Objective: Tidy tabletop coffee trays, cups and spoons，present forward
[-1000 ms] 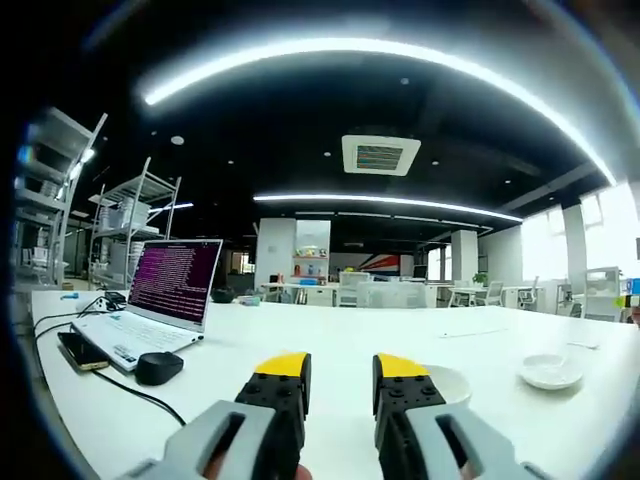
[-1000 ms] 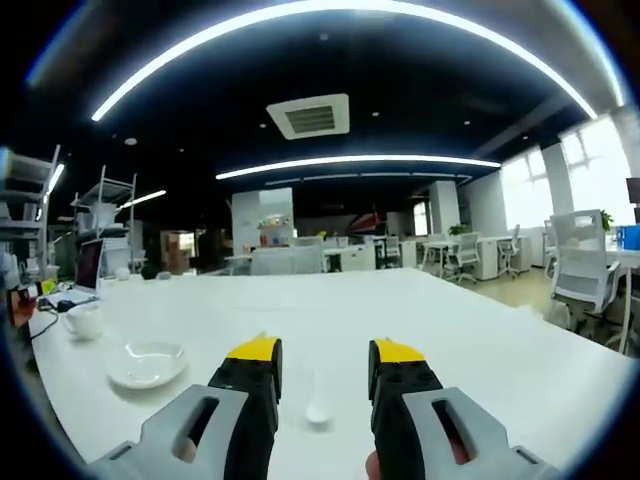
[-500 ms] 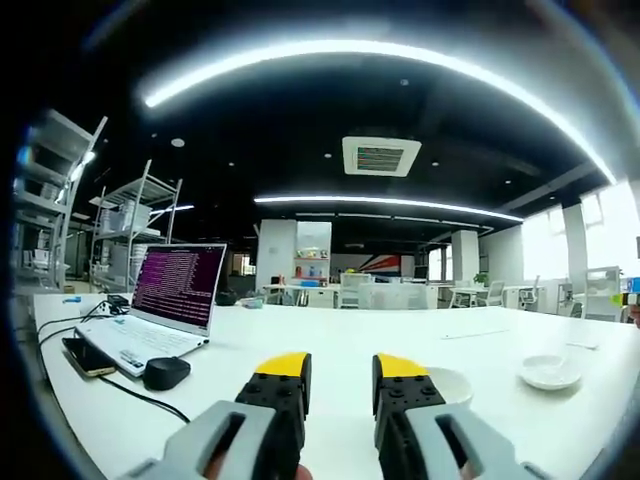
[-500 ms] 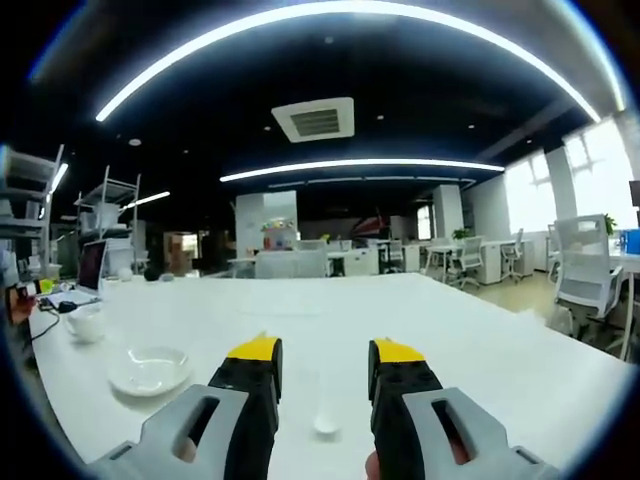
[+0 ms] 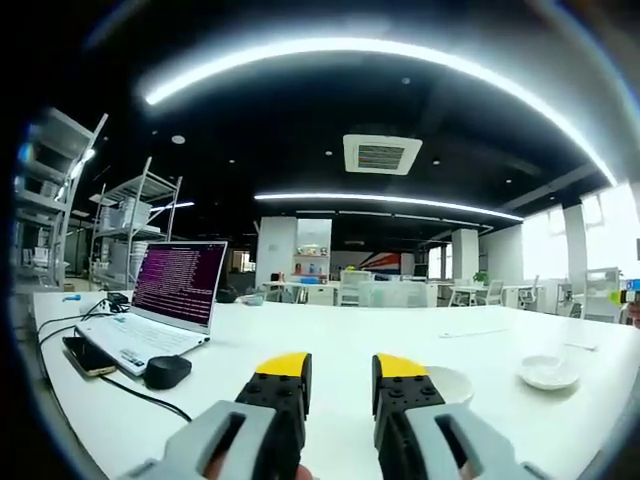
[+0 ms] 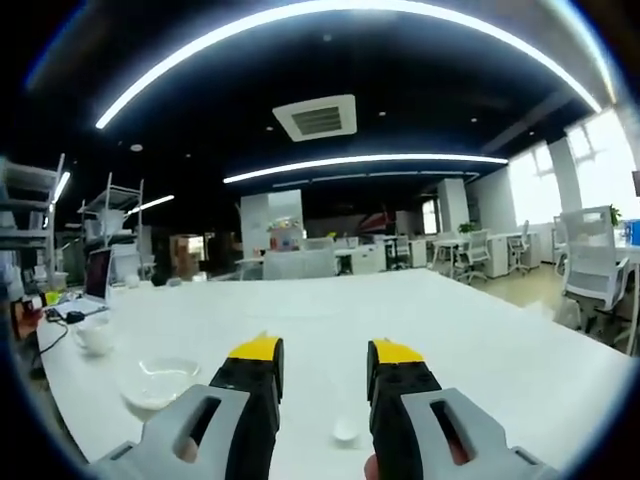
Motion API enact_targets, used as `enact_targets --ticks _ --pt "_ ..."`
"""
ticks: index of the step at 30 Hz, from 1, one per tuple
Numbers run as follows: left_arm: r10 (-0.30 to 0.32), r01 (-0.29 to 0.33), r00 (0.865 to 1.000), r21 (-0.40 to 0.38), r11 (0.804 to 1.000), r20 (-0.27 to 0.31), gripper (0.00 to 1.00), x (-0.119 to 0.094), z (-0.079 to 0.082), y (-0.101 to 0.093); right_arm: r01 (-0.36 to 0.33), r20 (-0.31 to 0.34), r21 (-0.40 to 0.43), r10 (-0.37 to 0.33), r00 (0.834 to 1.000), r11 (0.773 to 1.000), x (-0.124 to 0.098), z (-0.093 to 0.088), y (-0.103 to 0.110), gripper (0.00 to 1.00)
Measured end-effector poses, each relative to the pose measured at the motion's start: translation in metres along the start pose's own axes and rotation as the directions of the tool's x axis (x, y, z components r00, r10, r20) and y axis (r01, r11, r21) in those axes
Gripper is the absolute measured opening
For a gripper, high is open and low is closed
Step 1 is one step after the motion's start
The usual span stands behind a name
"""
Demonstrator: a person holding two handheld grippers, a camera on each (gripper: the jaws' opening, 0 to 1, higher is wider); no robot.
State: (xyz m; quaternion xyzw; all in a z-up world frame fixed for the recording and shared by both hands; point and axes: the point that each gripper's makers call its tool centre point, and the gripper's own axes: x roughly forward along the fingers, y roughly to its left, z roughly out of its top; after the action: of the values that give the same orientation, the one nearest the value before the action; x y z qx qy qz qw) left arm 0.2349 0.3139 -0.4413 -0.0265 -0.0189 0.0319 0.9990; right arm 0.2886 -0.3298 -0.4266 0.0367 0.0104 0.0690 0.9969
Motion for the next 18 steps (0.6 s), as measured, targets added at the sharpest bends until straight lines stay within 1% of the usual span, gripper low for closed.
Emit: enact_targets --ticks 2,7,11,15,18 --pt "-0.005 0.005 1.0 -0.008 1.0 -0.009 0.26 -0.001 0.001 0.002 -0.01 -0.002 0.006 0.01 1.0 1.0 0.001 0.001 0.001 0.33" --pt "-0.003 0.003 1.0 -0.014 1.0 -0.004 0.26 -0.003 0.008 0.007 -0.03 0.0 -0.007 0.03 1.0 1.0 0.004 0.005 0.008 0.33" --pt "-0.001 0.001 1.0 -0.001 1.0 -0.008 0.26 -0.004 0.014 0.01 -0.065 -0.004 -0.013 0.065 0.998 0.998 0.01 0.01 0.022 0.33" --pt "-0.007 0.008 0.999 0.018 1.0 -0.037 0.26 -0.004 0.017 0.011 -0.108 -0.005 -0.008 0.108 0.994 0.994 0.018 0.017 0.039 0.33" --pt "-0.037 0.039 0.998 0.026 0.999 -0.059 0.26 -0.004 0.02 0.009 -0.152 -0.017 -0.019 0.152 0.988 0.988 0.026 0.022 0.055 0.33"
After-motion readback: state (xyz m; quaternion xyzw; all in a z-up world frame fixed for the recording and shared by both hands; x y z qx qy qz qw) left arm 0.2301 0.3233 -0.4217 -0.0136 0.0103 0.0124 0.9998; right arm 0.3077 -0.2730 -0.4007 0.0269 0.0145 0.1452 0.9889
